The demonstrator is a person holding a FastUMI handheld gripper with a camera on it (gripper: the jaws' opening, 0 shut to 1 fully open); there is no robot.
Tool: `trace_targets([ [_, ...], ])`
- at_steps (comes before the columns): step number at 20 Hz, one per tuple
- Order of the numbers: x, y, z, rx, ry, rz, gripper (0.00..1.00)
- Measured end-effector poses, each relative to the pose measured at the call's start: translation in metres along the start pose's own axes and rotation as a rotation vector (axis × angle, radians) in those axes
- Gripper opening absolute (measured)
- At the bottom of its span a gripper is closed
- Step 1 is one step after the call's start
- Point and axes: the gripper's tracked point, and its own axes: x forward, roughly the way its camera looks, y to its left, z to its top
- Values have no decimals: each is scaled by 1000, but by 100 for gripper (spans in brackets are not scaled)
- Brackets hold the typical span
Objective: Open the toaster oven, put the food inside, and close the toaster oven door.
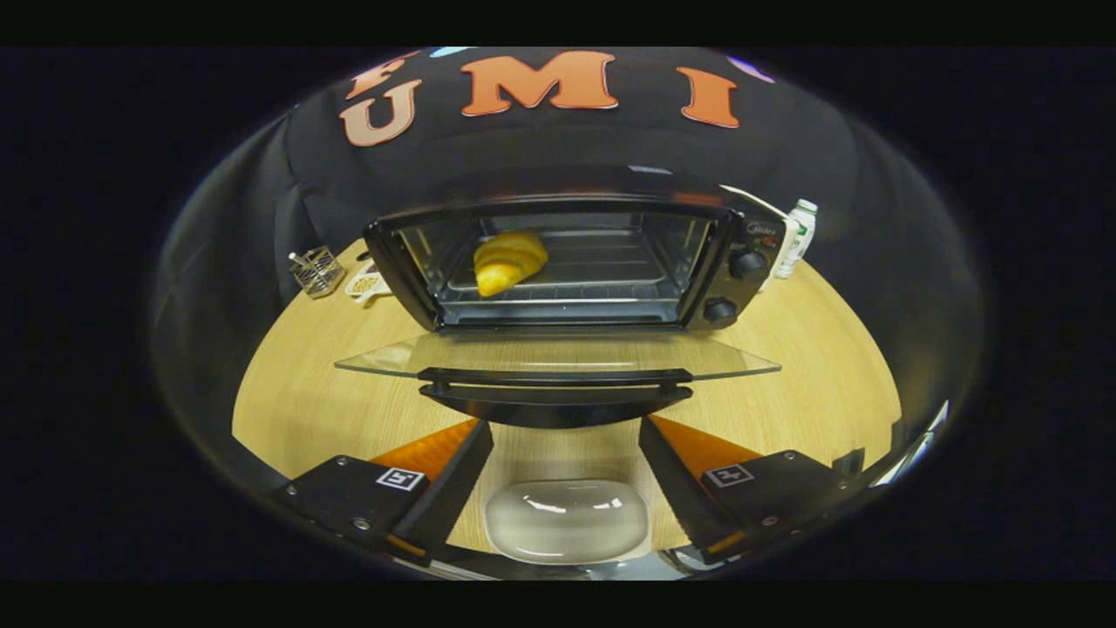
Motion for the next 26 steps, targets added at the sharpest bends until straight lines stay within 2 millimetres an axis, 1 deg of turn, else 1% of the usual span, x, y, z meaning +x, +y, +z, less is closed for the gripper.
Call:
trace_targets([
  [2, -1, 0, 10, 0, -13, -2, 100],
  [8, 0, 2, 32, -7, -34, -3, 100],
  [12, 2, 2, 56, 4, -66, 3, 100],
  [13, 1, 3, 57, 6, -74, 3, 100],
  [16, 7, 3, 76, 4, -96, -7, 100],
  [19, 11, 6, 90, 6, -115, 0, 100],
  [20, 15, 4, 98, 5, -124, -1, 100],
  [21, 16, 2, 101, 5, -129, -2, 100],
  [25, 10, -2, 116, 23, -161, 1, 100],
  [26, 4, -4, 119, 28, -171, -3, 100],
])
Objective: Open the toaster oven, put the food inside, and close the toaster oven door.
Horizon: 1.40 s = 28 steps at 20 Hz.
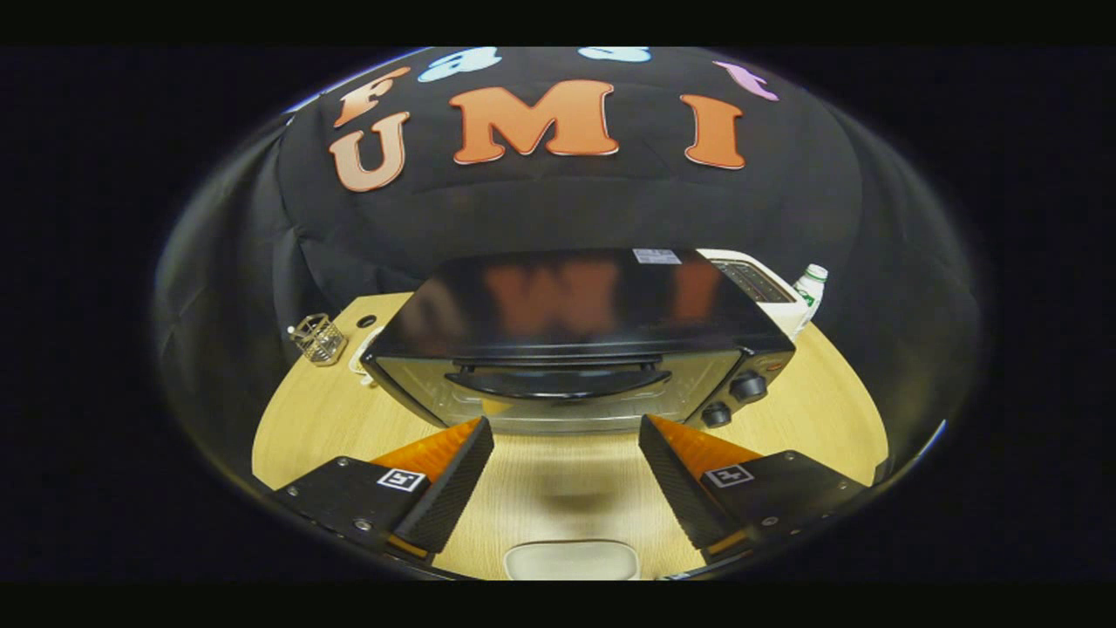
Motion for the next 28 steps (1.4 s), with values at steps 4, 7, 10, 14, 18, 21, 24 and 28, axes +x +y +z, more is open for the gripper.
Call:
trace_targets([
  [4, -13, -5, 26, 20, -53, 3, 100],
  [7, -29, -9, 51, 1, -120, 0, 100],
  [10, -50, -8, 69, 15, -158, 4, 100],
  [14, -76, -7, 88, 8, -215, 19, 100],
  [18, -102, -17, 113, -13, -297, -13, 100],
  [21, -117, -26, 127, -3, -343, -34, 100],
  [24, -123, -30, 129, 16, -358, -46, 100],
  [28, -126, -30, 122, 13, -354, -47, 100],
])
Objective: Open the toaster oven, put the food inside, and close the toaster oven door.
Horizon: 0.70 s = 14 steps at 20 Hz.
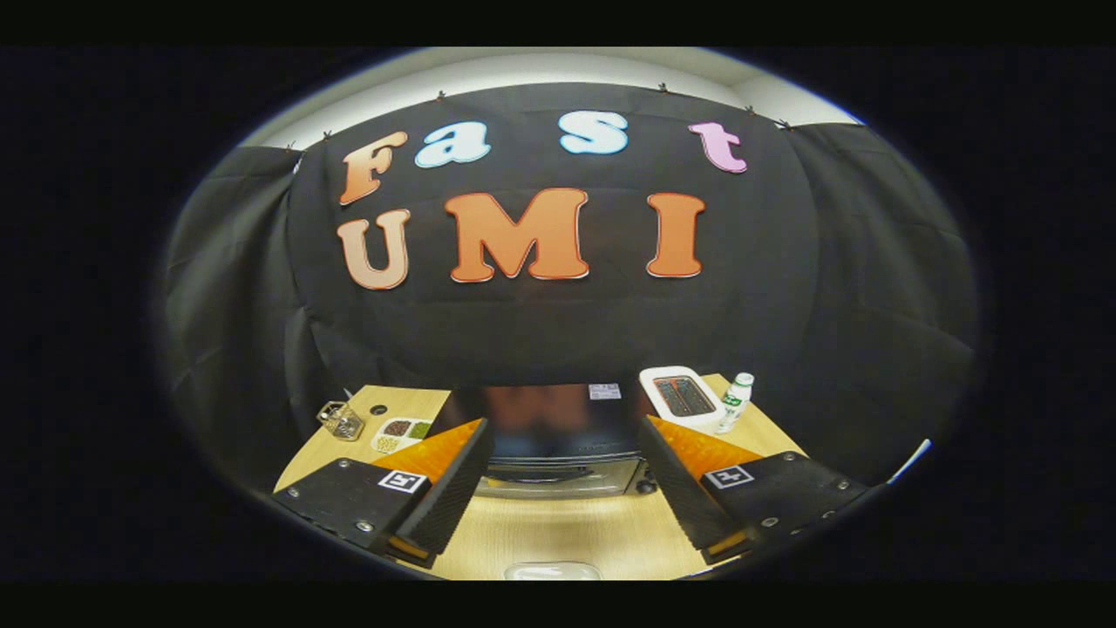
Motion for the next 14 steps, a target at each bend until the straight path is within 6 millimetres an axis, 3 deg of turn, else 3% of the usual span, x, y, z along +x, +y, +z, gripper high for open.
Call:
trace_targets([
  [14, -6, 0, 1, 14, -7, 3, 99],
])
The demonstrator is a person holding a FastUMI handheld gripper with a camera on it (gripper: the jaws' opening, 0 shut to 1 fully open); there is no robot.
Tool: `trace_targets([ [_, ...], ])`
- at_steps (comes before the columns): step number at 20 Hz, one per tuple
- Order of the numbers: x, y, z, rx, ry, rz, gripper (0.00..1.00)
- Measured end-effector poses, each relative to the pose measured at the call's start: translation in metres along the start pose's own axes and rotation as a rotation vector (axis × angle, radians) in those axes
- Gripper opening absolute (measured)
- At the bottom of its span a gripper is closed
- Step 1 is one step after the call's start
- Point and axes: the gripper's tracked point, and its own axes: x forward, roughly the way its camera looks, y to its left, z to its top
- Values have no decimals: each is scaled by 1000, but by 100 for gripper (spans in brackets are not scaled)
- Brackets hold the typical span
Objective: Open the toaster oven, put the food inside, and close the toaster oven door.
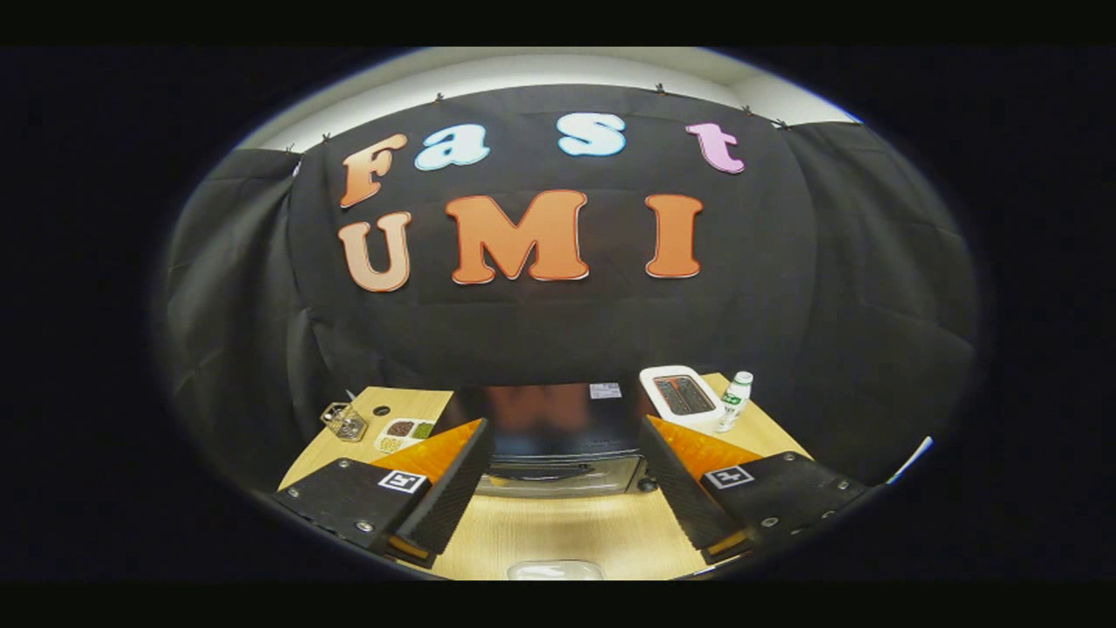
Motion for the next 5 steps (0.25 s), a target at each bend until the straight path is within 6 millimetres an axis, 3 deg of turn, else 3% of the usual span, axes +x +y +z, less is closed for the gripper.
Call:
trace_targets([
  [5, -1, 3, 0, 7, 3, 8, 100],
])
